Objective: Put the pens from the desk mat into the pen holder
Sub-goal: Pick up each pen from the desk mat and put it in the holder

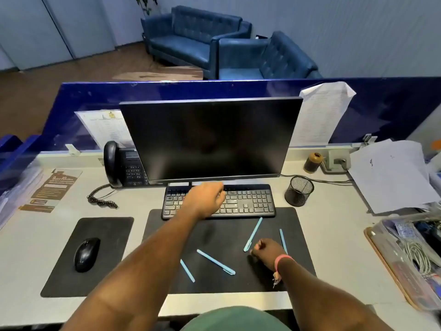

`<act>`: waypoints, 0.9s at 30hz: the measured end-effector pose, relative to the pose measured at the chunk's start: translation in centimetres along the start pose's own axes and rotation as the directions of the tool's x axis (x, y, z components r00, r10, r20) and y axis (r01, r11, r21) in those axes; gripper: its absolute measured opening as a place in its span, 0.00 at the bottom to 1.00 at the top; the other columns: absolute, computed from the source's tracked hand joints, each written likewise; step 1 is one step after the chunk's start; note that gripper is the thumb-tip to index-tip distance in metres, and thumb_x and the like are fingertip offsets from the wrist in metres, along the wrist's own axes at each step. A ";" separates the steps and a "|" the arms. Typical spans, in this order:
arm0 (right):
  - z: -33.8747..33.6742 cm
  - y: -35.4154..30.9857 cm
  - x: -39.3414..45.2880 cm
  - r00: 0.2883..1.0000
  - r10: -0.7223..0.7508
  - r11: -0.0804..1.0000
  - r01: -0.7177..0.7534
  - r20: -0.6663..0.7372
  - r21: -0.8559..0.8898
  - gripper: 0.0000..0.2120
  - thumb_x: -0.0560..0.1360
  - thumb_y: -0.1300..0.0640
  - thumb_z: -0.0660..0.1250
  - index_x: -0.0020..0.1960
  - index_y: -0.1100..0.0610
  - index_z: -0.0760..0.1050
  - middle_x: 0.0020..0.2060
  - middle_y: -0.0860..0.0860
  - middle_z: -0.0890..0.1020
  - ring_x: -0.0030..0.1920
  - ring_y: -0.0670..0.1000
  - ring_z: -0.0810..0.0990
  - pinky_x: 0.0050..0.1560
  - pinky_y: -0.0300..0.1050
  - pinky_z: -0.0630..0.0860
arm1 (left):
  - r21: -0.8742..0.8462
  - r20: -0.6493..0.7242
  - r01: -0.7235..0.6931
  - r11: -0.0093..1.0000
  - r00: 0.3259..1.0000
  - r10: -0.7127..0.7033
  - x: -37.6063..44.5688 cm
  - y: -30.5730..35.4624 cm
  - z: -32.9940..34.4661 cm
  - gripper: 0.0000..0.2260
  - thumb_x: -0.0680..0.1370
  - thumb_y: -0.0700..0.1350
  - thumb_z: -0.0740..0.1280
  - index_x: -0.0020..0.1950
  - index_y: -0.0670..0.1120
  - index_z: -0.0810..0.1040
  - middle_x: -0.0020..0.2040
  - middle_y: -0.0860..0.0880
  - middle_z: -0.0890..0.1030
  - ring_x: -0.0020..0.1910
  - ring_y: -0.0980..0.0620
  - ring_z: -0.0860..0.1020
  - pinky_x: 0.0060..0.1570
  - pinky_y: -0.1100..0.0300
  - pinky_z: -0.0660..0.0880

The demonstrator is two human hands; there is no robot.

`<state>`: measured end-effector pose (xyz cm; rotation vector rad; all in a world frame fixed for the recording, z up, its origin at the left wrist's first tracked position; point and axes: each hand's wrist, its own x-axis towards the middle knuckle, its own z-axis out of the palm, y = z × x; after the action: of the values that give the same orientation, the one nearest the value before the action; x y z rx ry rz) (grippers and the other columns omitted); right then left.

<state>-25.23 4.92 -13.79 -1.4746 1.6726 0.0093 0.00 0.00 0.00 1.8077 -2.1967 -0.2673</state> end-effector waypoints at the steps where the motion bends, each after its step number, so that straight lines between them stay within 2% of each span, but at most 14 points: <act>1: 0.0 -0.3 0.2 0.999 -0.033 0.999 0.032 -0.013 -0.044 0.06 0.72 0.52 0.71 0.45 0.50 0.75 0.43 0.49 0.83 0.47 0.55 0.83 0.51 0.44 0.76 | 0.029 0.094 0.025 0.999 0.995 -0.027 -0.7 -0.4 0.9 0.09 0.80 0.52 0.59 0.48 0.48 0.74 0.48 0.47 0.82 0.47 0.43 0.79 0.42 0.50 0.74; 3: -0.4 -1.2 0.5 0.997 -0.083 0.983 0.082 0.003 -0.165 0.13 0.74 0.56 0.67 0.57 0.49 0.75 0.50 0.50 0.82 0.55 0.56 0.81 0.57 0.45 0.74 | 0.050 0.251 0.057 0.997 0.966 -0.067 -1.8 -1.1 2.6 0.09 0.79 0.51 0.59 0.50 0.48 0.75 0.51 0.46 0.82 0.50 0.42 0.79 0.46 0.50 0.75; 5: -0.7 -2.2 0.4 0.991 -0.132 0.945 0.134 0.029 -0.297 0.21 0.76 0.60 0.62 0.67 0.48 0.72 0.60 0.54 0.79 0.61 0.58 0.79 0.62 0.48 0.74 | 0.071 0.455 0.144 0.987 0.876 -0.161 -3.3 -2.1 4.4 0.10 0.77 0.50 0.60 0.52 0.48 0.77 0.53 0.45 0.83 0.52 0.42 0.79 0.50 0.50 0.76; 8: -0.6 -2.7 0.5 0.983 -0.173 0.842 0.181 0.063 -0.508 0.20 0.78 0.59 0.58 0.67 0.46 0.72 0.64 0.54 0.77 0.62 0.59 0.78 0.62 0.50 0.74 | 0.153 0.656 0.199 0.968 0.713 -0.250 -5.1 -3.5 6.7 0.12 0.75 0.51 0.65 0.56 0.49 0.78 0.59 0.45 0.82 0.56 0.42 0.79 0.58 0.49 0.77; 10: -0.7 -3.1 0.9 0.981 -0.193 0.804 0.173 0.025 -0.569 0.16 0.78 0.57 0.58 0.65 0.50 0.74 0.63 0.56 0.77 0.62 0.60 0.78 0.60 0.48 0.73 | 0.196 0.712 0.213 0.957 0.640 -0.288 -6.3 -4.1 7.6 0.15 0.75 0.50 0.67 0.61 0.50 0.78 0.63 0.44 0.80 0.58 0.42 0.79 0.61 0.48 0.76; 12: -0.7 -3.3 1.1 0.980 -0.198 0.750 0.175 0.035 -0.638 0.16 0.78 0.57 0.61 0.65 0.53 0.75 0.64 0.57 0.76 0.63 0.62 0.78 0.60 0.50 0.74 | 0.197 0.719 0.229 0.953 0.627 -0.299 -7.2 -4.3 8.2 0.16 0.77 0.50 0.66 0.64 0.49 0.76 0.65 0.44 0.79 0.61 0.42 0.78 0.63 0.48 0.75; 15: -0.8 -3.0 1.2 0.973 -0.222 0.665 0.200 0.066 -0.720 0.18 0.77 0.57 0.65 0.67 0.54 0.75 0.64 0.58 0.76 0.63 0.63 0.77 0.60 0.56 0.76 | 0.185 0.711 0.253 0.949 0.633 -0.307 -7.8 -4.6 8.7 0.17 0.77 0.50 0.66 0.65 0.49 0.76 0.66 0.45 0.78 0.62 0.44 0.77 0.64 0.48 0.75; 21: -1.0 -2.2 1.4 0.925 -0.291 0.448 0.358 0.245 -0.819 0.25 0.76 0.60 0.70 0.71 0.49 0.72 0.70 0.56 0.69 0.71 0.62 0.68 0.61 0.62 0.77 | 0.169 0.703 0.249 0.954 0.647 -0.294 -7.3 -4.3 8.7 0.15 0.77 0.51 0.66 0.63 0.49 0.77 0.64 0.45 0.79 0.60 0.44 0.78 0.61 0.48 0.76; 23: -0.9 -2.0 1.3 0.899 -0.329 0.386 0.408 0.290 -0.827 0.23 0.76 0.59 0.69 0.71 0.48 0.73 0.70 0.55 0.69 0.71 0.61 0.67 0.60 0.61 0.77 | 0.167 0.694 0.242 0.956 0.659 -0.288 -7.0 -4.0 8.8 0.14 0.77 0.51 0.66 0.61 0.49 0.78 0.64 0.45 0.79 0.60 0.43 0.78 0.61 0.49 0.76; 25: -0.7 -1.8 1.1 0.877 -0.384 0.388 0.437 0.289 -0.811 0.20 0.78 0.57 0.66 0.69 0.49 0.73 0.69 0.55 0.70 0.69 0.60 0.68 0.60 0.59 0.75 | 0.156 0.686 0.246 0.957 0.670 -0.284 -6.5 -3.8 8.9 0.14 0.77 0.51 0.66 0.61 0.48 0.78 0.64 0.45 0.79 0.60 0.43 0.78 0.61 0.49 0.76; 26: -0.8 -1.7 0.9 0.865 -0.428 0.425 0.448 0.262 -0.786 0.18 0.79 0.56 0.64 0.68 0.50 0.72 0.67 0.55 0.71 0.68 0.60 0.70 0.59 0.57 0.75 | 0.151 0.683 0.243 0.958 0.674 -0.279 -6.3 -3.7 9.0 0.14 0.78 0.51 0.66 0.62 0.48 0.78 0.64 0.45 0.79 0.60 0.43 0.78 0.61 0.49 0.75; 27: -1.1 -1.8 0.8 0.862 -0.467 0.510 0.444 0.197 -0.737 0.15 0.80 0.55 0.63 0.66 0.52 0.71 0.65 0.55 0.73 0.66 0.60 0.72 0.57 0.55 0.74 | 0.156 0.682 0.238 0.959 0.676 -0.279 -6.1 -3.5 8.9 0.15 0.78 0.50 0.66 0.62 0.48 0.78 0.64 0.45 0.79 0.61 0.43 0.78 0.61 0.50 0.75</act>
<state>-24.38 3.23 -12.69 -2.5562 1.2633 0.4749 1.42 4.97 -10.11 2.3258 -2.3770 -1.1463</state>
